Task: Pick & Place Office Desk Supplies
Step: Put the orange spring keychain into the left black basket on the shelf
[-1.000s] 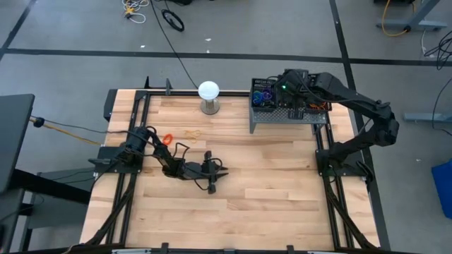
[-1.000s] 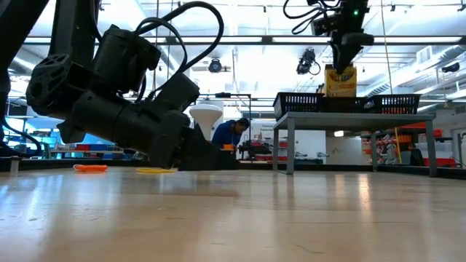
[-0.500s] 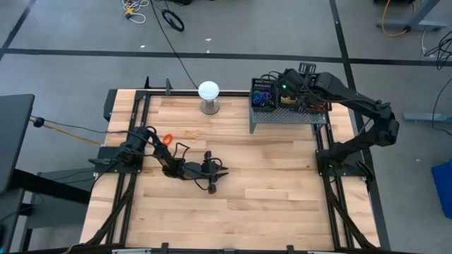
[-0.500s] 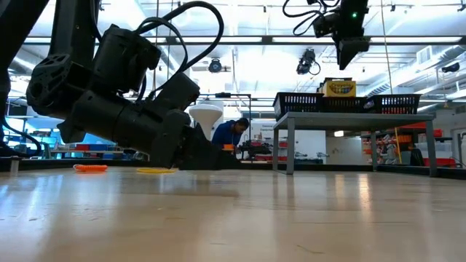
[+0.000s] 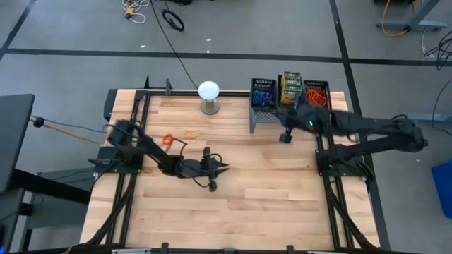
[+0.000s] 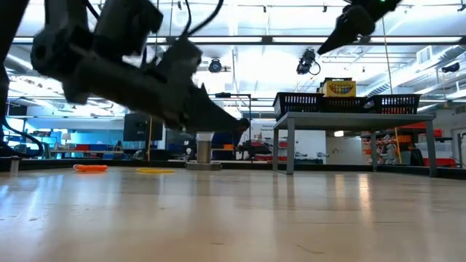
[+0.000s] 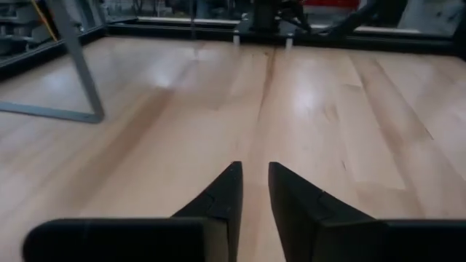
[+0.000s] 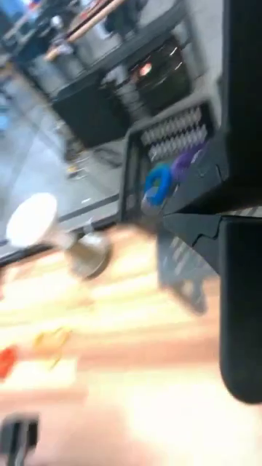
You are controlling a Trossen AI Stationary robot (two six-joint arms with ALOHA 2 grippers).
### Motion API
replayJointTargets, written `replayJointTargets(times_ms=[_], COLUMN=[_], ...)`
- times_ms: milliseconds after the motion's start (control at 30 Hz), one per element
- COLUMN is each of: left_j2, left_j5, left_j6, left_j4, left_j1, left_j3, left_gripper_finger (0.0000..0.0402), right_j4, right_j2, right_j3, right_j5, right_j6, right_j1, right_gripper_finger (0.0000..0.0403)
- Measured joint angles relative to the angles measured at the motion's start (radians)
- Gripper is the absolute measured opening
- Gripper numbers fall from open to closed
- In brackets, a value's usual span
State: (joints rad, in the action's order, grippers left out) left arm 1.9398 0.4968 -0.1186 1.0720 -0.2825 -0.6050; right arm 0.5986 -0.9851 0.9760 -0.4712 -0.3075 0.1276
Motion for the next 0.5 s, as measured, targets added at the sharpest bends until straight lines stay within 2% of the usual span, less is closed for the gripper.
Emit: replayJointTargets(times_ms=[100,233,333,500], left_j2=[-0.139,-0.315,-0.428,-0.568], left_j5=[0.004,0.004,0.008,0.017], left_j6=[-0.012,-0.074,-0.165,-0.439], left_j4=[-0.185,-0.511,-0.775,-1.198], left_j1=[0.002,0.002,0.003,0.018], left_j3=[0.015,0.013,0.012,0.012], left_gripper_finger=[0.0049,0.0009,0.0008,0.0035], right_j4=[-0.187,-0.415,-0.56,-0.712], right_j2=[0.074,0.116,0.116,0.115], right_j3=[-0.156,-0.322,-0.411,-0.512], right_j5=[-0.002,-0.027,-0.081,-0.11], right_j6=[0.054,0.118,0.143,0.173], right_j1=[-0.086,-0.192,-0.248,-0.3], right_gripper_finger=[0.0008,0.001,0.0004,0.0008])
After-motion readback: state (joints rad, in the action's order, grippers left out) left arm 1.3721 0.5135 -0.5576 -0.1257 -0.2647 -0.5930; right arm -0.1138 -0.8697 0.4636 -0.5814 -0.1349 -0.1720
